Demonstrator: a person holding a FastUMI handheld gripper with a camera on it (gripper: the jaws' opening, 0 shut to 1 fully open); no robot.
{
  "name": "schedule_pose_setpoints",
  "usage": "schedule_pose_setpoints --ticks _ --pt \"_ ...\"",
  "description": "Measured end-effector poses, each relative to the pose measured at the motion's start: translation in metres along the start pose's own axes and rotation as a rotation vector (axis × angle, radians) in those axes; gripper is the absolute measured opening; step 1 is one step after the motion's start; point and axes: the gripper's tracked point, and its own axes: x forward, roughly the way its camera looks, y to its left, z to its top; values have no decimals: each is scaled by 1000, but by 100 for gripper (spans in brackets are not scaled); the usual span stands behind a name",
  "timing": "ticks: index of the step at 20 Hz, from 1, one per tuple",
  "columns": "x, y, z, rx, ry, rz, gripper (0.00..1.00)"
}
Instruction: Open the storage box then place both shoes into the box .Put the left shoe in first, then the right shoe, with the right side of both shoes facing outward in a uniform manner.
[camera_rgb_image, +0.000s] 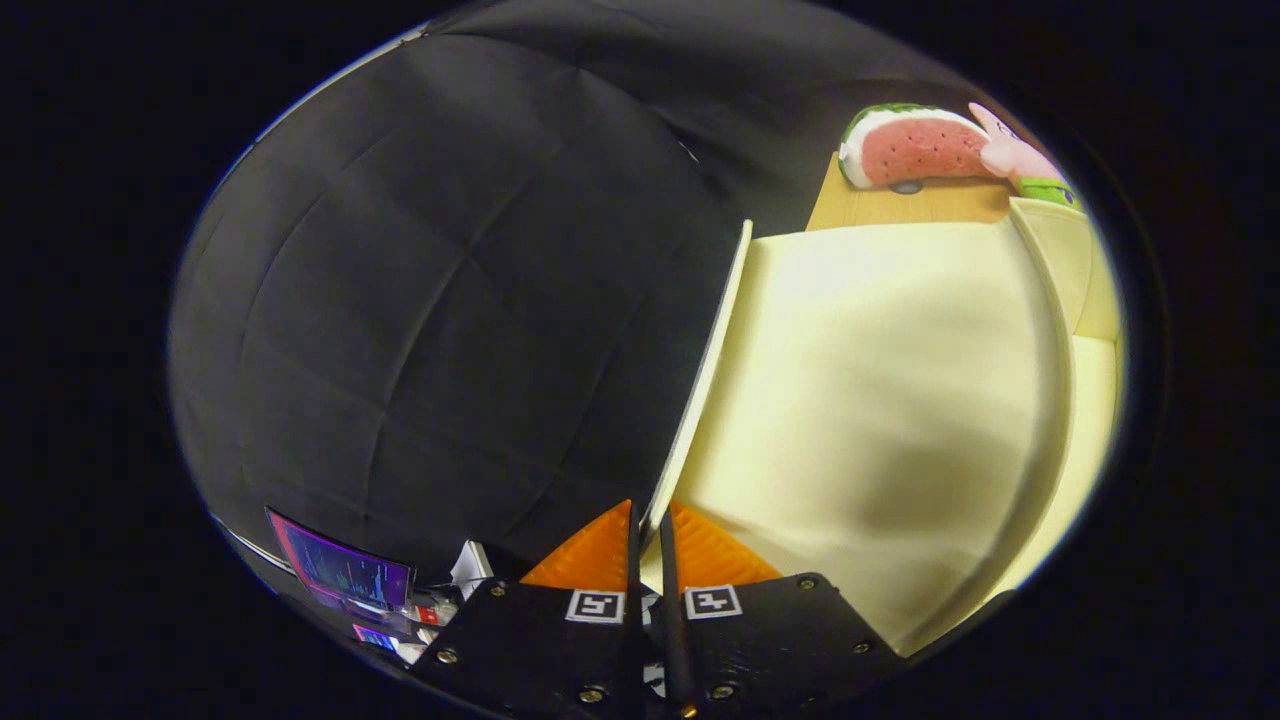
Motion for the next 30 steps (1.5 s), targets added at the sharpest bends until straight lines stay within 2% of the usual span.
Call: schedule_pose_setpoints --ticks 3,5,10,13,20,25,30 --pt "-8 1 10 -28 -21 10 10" --pt "-8 -2 21 -33 -55 2 23" --pt "-19 -3 27 -49 -126 -4 24" --pt "-30 -16 38 -86 -199 -45 24" --pt "-65 -72 67 -258 -378 -200 24" --pt "-91 -99 68 -252 -436 -294 24" --pt "-122 -144 62 -246 -464 -437 24"
